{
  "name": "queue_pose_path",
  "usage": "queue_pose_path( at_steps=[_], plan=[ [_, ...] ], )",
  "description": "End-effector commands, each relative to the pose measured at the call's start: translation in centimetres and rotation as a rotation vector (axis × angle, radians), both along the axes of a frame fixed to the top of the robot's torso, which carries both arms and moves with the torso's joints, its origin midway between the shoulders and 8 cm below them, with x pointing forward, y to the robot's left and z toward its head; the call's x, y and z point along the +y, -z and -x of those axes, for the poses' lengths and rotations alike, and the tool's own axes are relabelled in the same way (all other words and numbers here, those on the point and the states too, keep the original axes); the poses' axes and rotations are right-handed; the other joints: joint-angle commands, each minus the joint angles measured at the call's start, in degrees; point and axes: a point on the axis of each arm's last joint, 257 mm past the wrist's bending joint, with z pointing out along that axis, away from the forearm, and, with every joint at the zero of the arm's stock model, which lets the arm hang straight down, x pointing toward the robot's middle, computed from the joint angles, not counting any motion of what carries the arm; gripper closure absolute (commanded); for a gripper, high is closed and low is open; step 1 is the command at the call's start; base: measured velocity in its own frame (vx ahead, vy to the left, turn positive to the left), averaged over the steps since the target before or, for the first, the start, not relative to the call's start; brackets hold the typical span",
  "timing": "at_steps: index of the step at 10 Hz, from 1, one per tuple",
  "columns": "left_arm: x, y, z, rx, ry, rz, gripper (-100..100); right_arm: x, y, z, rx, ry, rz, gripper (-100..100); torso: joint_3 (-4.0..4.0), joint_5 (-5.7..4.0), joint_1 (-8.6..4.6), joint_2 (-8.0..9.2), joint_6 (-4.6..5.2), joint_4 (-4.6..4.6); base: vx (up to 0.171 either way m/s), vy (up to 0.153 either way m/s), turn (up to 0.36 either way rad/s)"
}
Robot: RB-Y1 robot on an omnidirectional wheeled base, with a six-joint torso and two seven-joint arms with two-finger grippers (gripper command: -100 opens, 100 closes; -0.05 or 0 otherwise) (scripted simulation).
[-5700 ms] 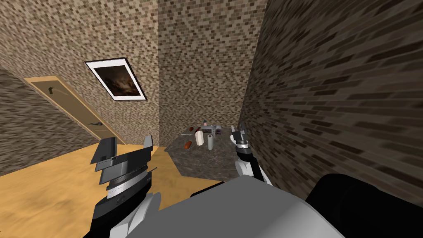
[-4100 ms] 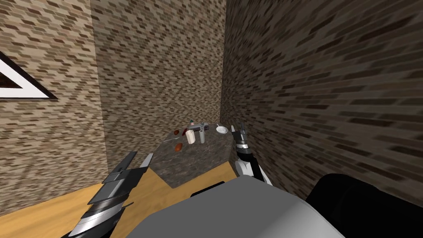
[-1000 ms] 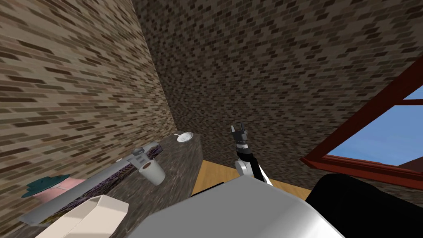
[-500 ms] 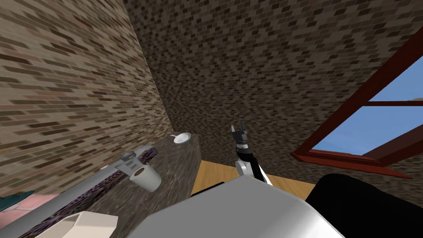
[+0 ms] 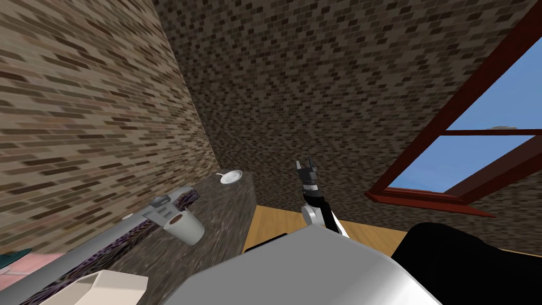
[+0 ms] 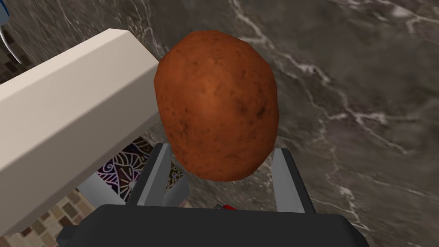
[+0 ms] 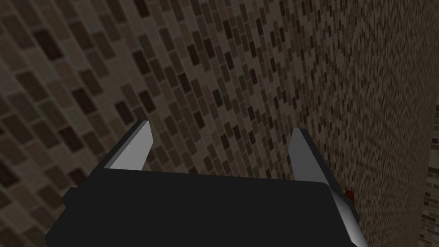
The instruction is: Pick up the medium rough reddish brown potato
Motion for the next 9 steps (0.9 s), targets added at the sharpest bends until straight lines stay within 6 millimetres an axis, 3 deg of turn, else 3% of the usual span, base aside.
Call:
queue_pose_path(
  at_steps=[1,3,4,5,8,9],
  plan=[
    [0.0,0.0,0.0,0.0,0.0,0.0,100,0.0,0.0,0.0,0.0,0.0,0.0,0,0.0,0.0,0.0,0.0,0.0,0.0,0.0,0.0,0.0],
    [0.0,0.0,0.0,0.0,0.001,0.0,100,0.0,0.0,0.0,0.0,0.0,0.0,0,-0.01,0.0,0.02,-0.02,-0.01,-0.01,0.0,0.0,0.0],
    [0.0,0.0,0.0,0.0,0.001,0.0,0,0.0,0.0,0.0,0.0,0.0,0.0,0,-0.01,0.0,0.02,-0.02,-0.01,0.0,0.0,0.0,0.0],
    [-0.5,-0.5,0.2,0.004,0.019,0.0,100,0.0,0.0,0.0,0.0,0.0,0.0,0,-0.01,0.0,0.02,-0.02,-0.01,0.0,0.035,0.032,0.18],
    [-1.0,-0.9,0.3,0.01,0.034,0.002,100,0.0,0.0,0.0,0.0,0.0,0.0,0,-0.15,0.01,0.11,-0.25,-0.03,-0.07,0.053,0.029,0.107],
    [-1.0,-1.0,0.3,0.01,0.035,0.001,0,0.0,0.0,0.0,0.0,0.0,0.0,0,-0.12,0.02,0.08,-0.18,0.0,-0.05,0.0,0.0,0.0]
  ],
)
